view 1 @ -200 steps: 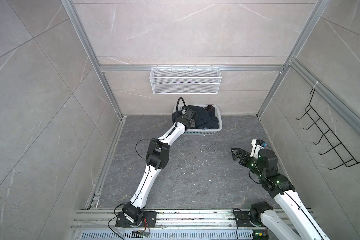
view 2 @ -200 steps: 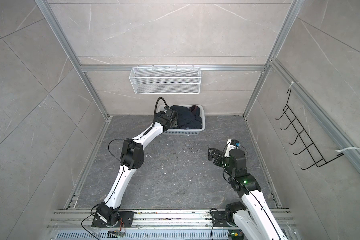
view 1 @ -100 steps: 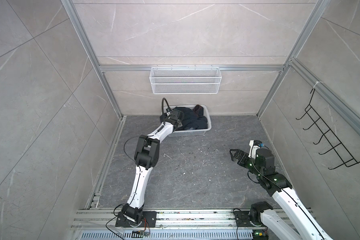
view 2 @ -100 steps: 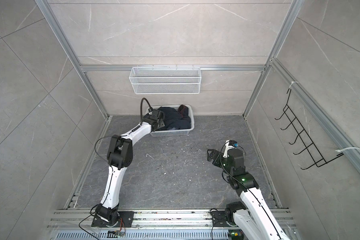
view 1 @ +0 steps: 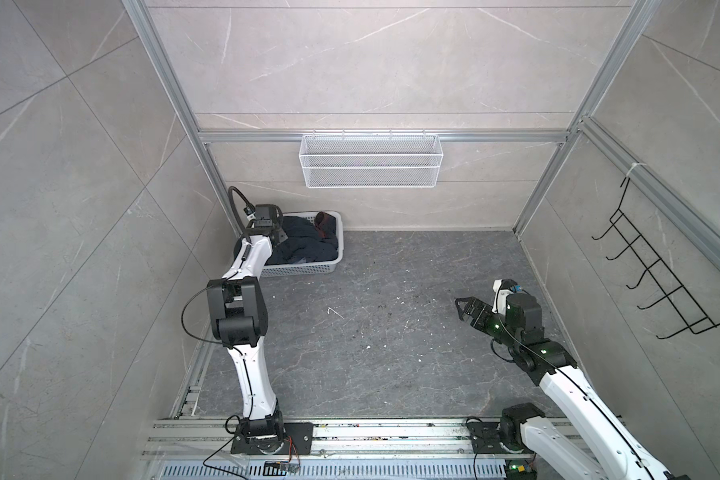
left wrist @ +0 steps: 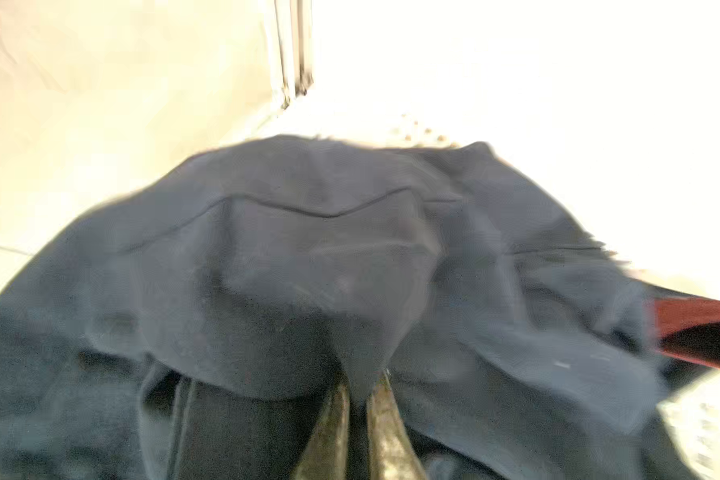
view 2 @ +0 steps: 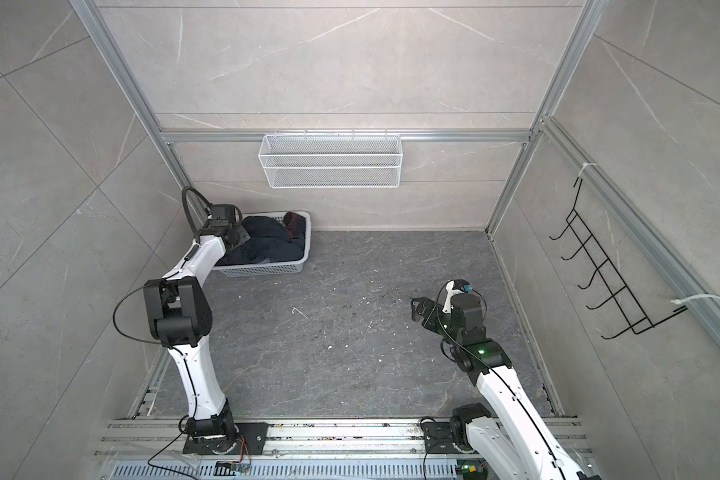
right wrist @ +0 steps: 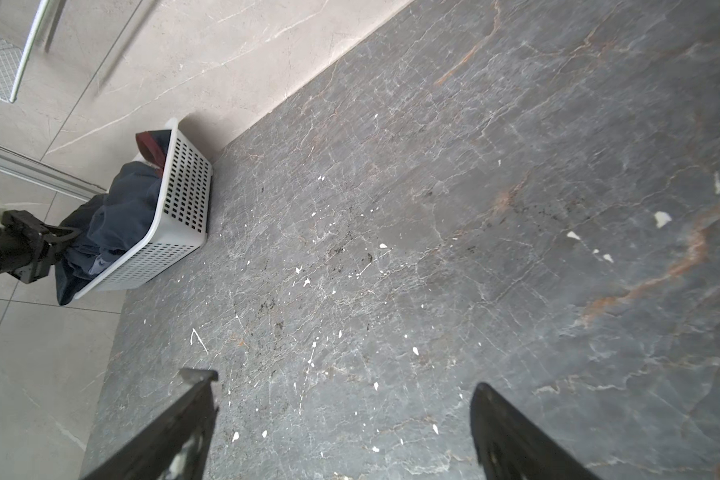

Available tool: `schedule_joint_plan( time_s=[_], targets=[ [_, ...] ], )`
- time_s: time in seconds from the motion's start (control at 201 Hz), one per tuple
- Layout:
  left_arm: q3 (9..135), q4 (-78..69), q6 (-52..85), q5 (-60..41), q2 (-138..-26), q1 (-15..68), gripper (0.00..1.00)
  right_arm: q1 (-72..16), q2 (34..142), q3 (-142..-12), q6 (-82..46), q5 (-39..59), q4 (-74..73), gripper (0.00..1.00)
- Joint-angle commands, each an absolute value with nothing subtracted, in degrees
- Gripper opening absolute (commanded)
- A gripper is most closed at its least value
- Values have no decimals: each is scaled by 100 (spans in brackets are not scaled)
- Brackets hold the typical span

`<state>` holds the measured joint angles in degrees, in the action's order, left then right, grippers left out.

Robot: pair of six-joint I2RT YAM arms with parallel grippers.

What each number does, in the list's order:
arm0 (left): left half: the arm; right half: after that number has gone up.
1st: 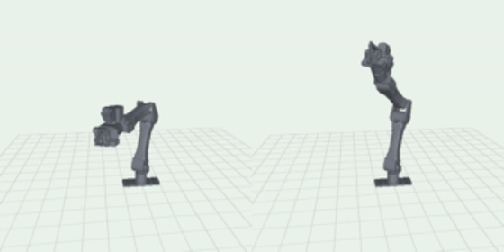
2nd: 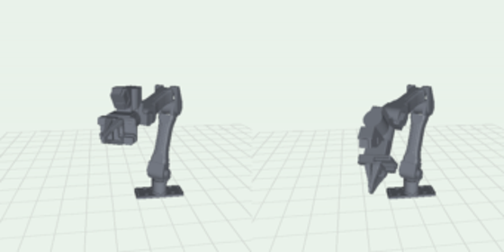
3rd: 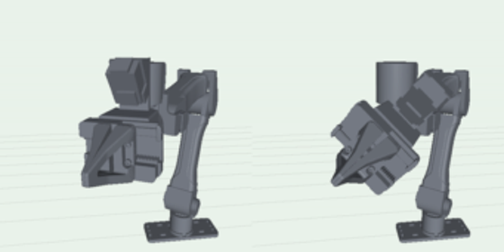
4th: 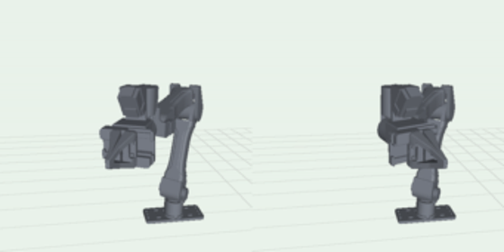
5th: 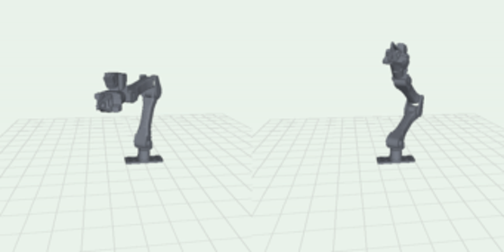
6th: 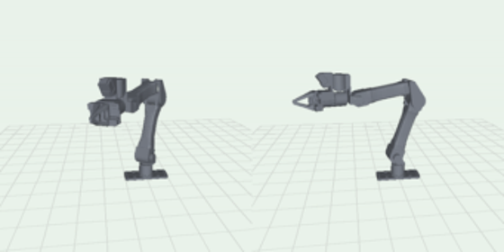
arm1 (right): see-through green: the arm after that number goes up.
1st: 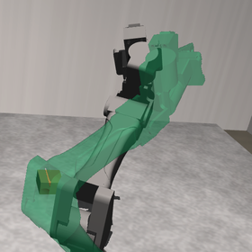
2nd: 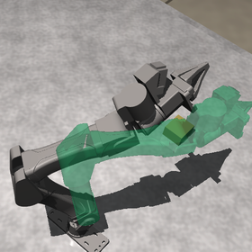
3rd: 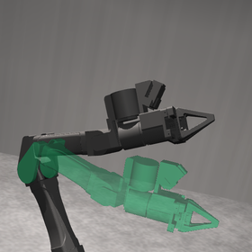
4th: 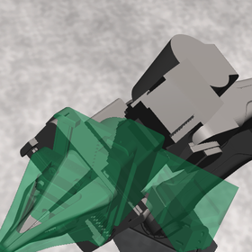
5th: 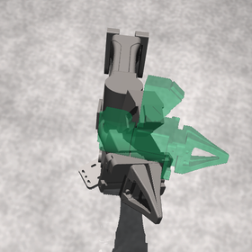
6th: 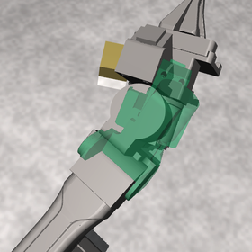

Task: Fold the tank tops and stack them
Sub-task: 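Reach the left gripper into the white basket and grasp a navy tank top, then pull the navy tank top out of the basket and drop it on the table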

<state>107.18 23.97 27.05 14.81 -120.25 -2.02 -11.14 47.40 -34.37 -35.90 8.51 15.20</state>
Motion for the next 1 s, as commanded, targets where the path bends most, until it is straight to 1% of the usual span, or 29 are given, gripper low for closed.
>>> schedule_joint_plan(
  time_s=[0.0, 0.114, 0.458, 0.682, 0.851, 0.991],
  targets=[
    [11211, 2726, 2336, 1019, -11623, -26, 0, -1134, 4790, -3428, -3779, 989, 1341, 95],
    [11463, 2976, 2338, 1024, -11473, -27, 1, -1133, 4755, -3431, -3784, 1002, 1415, 95],
    [11822, 2914, 2142, 704, -10418, 26, 1, -1134, 4606, -3380, -3753, 971, 1513, 95],
    [12397, 3002, 1911, 464, -10128, 102, 0, -1134, 4597, -3362, -3765, 992, 1497, 95],
    [13220, 3129, 1536, 397, -9959, 630, 0, -1138, 4562, -3428, -3746, 987, 1533, 95],
    [14077, 3106, 1139, 630, -9962, 1460, 0, -1134, 4497, -3479, -3736, 983, 1603, 95]
  ],
)
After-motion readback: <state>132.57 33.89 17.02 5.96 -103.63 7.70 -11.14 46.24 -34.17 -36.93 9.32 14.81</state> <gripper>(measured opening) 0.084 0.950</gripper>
